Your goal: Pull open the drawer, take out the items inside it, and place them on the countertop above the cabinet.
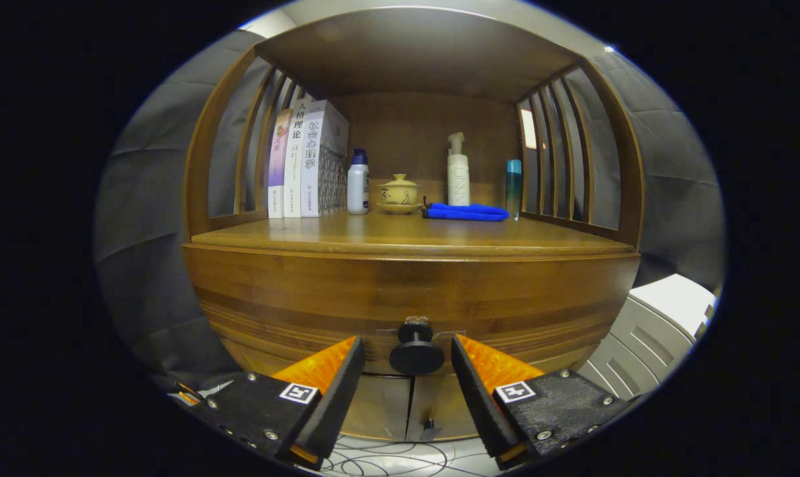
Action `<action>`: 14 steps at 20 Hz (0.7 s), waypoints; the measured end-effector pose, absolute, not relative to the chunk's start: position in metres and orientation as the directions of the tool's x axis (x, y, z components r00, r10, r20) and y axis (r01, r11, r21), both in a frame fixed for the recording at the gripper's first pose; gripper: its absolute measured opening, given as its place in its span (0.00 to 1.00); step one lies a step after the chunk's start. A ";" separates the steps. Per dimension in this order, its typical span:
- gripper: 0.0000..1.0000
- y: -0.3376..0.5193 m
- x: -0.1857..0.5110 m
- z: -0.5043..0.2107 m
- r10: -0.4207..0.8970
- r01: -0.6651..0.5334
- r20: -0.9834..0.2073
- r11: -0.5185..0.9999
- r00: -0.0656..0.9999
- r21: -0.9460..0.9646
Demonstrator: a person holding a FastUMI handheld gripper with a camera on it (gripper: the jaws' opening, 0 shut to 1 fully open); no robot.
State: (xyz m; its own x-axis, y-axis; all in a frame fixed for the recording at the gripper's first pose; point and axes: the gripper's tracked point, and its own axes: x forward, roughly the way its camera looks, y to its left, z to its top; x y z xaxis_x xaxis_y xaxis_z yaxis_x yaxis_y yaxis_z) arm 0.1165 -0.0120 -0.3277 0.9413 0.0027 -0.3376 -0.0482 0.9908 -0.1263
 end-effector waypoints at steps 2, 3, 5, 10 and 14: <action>0.71 -0.012 0.124 -0.334 0.003 -0.044 -0.342 0.992 0.940 -0.114; 0.66 -0.014 0.128 -0.337 -0.001 -0.041 -0.342 0.993 0.940 -0.115; 0.55 -0.018 0.130 -0.337 0.007 -0.046 -0.335 0.993 0.942 -0.110; 0.42 -0.018 0.128 -0.340 0.037 -0.072 -0.306 0.992 0.951 -0.102; 0.33 -0.020 0.122 -0.340 0.040 -0.080 -0.327 0.991 0.944 -0.110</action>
State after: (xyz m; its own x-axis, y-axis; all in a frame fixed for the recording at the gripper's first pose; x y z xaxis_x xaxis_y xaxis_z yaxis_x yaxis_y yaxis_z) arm 0.1216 -0.0199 -0.3400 0.9440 0.0402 -0.3275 -0.0802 0.9907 -0.1097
